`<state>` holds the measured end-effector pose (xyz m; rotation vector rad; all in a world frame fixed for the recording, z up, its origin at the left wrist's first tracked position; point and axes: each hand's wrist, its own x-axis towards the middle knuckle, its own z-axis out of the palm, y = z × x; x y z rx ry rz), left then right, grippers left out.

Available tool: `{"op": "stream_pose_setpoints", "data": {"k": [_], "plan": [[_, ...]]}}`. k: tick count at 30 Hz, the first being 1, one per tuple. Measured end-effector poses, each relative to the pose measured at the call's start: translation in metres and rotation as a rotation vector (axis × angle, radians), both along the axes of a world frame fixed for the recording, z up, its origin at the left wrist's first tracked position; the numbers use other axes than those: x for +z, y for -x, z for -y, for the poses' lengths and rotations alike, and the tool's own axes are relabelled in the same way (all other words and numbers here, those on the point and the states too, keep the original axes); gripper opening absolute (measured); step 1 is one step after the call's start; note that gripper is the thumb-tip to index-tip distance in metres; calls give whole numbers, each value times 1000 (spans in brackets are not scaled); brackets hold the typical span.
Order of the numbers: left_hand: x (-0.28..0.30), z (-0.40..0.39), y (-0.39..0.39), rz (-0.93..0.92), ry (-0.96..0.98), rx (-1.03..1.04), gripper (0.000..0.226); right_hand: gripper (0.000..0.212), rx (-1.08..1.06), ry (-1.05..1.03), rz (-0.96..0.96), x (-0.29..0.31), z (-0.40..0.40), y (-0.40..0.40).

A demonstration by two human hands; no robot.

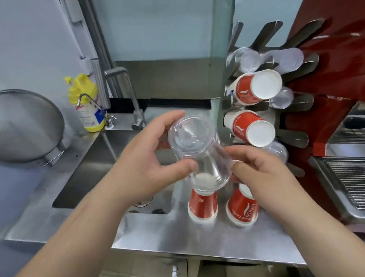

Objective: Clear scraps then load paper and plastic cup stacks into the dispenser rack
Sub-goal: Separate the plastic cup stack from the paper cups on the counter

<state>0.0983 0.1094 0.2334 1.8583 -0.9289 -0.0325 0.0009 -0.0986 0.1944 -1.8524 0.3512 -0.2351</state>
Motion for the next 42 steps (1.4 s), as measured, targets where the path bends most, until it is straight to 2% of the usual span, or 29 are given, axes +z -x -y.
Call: {"op": "stream_pose_setpoints", "data": {"k": [9,18,25,32,42], "plan": [[-4,-98,-21,-22,8,161,75,29,167,1,-11,2,-88,-57],[-25,-178,-40,-15,-90,287,82,42,229,-129,0,-40,-176,-113],[-53,-201,-53,-35,-189,300,80,34,241,-145,-106,-64,-206,-130],[-81,-210,-60,-87,-212,289,81,34,261,-116,-188,-90,-213,-135],[-113,-209,-60,-178,-246,278,81,20,246,-143,-291,-124,-223,-136]]}}
